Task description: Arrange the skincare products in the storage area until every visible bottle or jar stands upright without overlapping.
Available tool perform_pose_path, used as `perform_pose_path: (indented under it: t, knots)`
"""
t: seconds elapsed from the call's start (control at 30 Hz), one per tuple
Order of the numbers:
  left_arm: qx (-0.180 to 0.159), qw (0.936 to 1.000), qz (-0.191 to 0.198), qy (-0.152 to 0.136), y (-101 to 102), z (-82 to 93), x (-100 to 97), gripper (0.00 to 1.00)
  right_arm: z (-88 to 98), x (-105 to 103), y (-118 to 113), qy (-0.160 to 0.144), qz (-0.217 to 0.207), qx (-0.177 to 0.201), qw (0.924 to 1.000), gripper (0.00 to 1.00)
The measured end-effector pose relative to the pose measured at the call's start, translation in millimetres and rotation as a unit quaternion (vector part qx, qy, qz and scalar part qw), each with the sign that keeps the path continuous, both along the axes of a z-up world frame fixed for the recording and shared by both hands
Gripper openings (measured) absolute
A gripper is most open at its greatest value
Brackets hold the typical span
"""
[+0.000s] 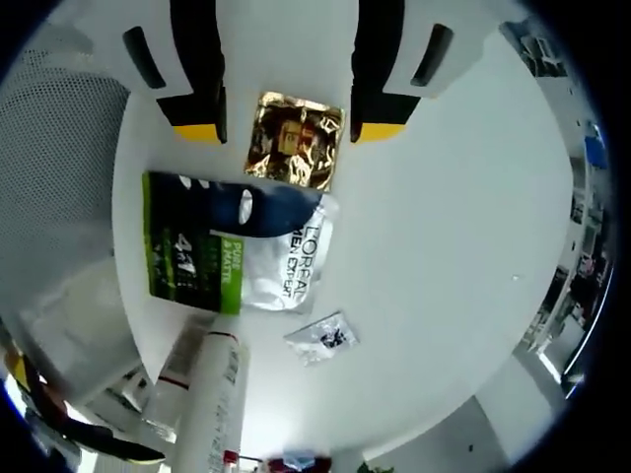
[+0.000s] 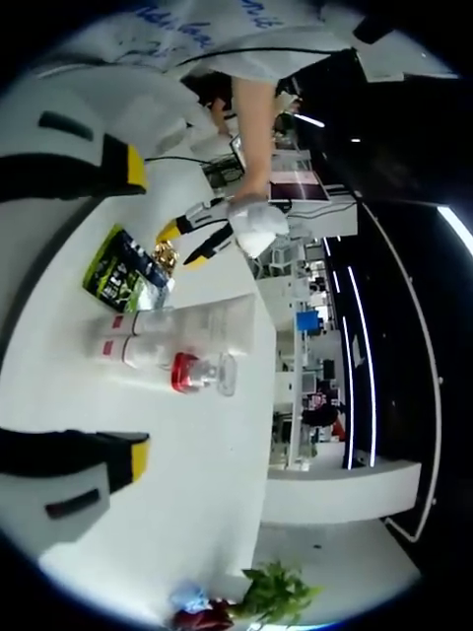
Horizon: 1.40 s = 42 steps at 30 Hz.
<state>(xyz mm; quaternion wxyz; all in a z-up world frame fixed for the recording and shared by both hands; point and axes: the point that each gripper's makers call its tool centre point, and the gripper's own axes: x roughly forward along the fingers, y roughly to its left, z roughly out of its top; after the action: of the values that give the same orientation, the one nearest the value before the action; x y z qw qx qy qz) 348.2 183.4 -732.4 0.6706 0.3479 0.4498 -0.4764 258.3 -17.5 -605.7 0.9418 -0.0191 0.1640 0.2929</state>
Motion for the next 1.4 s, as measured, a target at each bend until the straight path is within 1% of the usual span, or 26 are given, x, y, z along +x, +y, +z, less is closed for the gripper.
perform_pose_path:
  t: [0.1,0.17,0.3,0.43,0.53,0.6,0.67,0.77,0.83,0.9,1.03,1.13,1.17,1.2,1.23,1.3,1.37,1.4]
  knots:
    - [-0.014,0.9998,0.013,-0.009,-2,7.9,-3.3,0.51,1.2,0,-1,-0.001,-0.004,0.005,1.0,1.0]
    - [-0.027,0.9993,0.022,-0.017,-5,14.3,-6.1,0.54,2.8,-1,1,-0.007,0.003,0.006,1.0,1.0]
    - [-0.05,0.9973,0.031,-0.043,-10,25.3,-8.7,0.61,2.5,-1,2,-0.007,0.006,0.004,0.9999,1.0]
    - [-0.062,0.9958,0.04,-0.054,-11,32.3,-16.5,0.65,4.1,0,0,-0.012,0.001,0.007,0.9999,1.0]
    - [-0.077,0.9933,0.053,-0.067,-11,39.3,-23.2,0.68,4.4,0,-1,-0.015,-0.001,0.006,0.9999,1.0]
    - [-0.085,0.9915,0.069,-0.07,-10,42.3,-27.2,0.69,4.4,0,-1,-0.014,-0.001,0.008,0.9999,1.0]
    - [-0.099,0.9885,0.078,-0.083,-12,45.4,-30.6,0.7,4.8,0,-1,-0.014,-0.001,0.009,0.9999,1.0]
    - [-0.108,0.986,0.091,-0.088,-12,46.9,-38.2,0.74,5.1,-1,-1,-0.017,0.0,0.007,0.9998,1.0]
    - [-0.113,0.9847,0.096,-0.093,-11,49.6,-43.8,0.75,4.6,1,-4,-0.017,-0.007,0.004,0.9998,1.0]
    - [-0.117,0.9826,0.108,-0.097,-8,53.6,-47.4,0.75,3.8,1,-5,-0.02,-0.009,-0.004,0.9998,1.0]
    - [-0.142,0.9729,0.141,-0.116,-4,64.7,-51.8,0.78,2.4,0,-3,-0.019,-0.003,-0.01,0.9998,1.0]
    - [-0.157,0.9676,0.148,-0.131,-3,72.5,-56.9,0.81,4.0,0,-4,-0.015,-0.003,0.005,0.9999,1.0]
    - [-0.166,0.9646,0.154,-0.136,-3,75.4,-58.2,0.82,3.6,0,-4,-0.014,-0.003,0.006,0.9999,1.0]
    - [-0.172,0.9635,0.155,-0.135,-4,76.9,-60.6,0.83,2.7,0,-4,-0.013,-0.003,0.003,0.9999,1.0]
    - [-0.184,0.9607,0.159,-0.134,-5,79.5,-63.7,0.83,1.5,0,-4,-0.012,-0.003,-0.003,0.9999,1.0]
    - [-0.196,0.9536,0.174,-0.148,-4,84.1,-63.1,0.83,0.4,0,-3,-0.015,0.0,-0.013,0.9998,1.0]
    - [-0.212,0.9478,0.178,-0.158,-4,90.1,-66.7,0.86,0.0,1,-5,-0.014,-0.003,-0.015,0.9998,1.0]
    - [-0.22,0.9425,0.189,-0.165,-2,93.8,-67.4,0.87,0.0,1,-5,-0.014,-0.004,-0.013,0.9998,1.0]
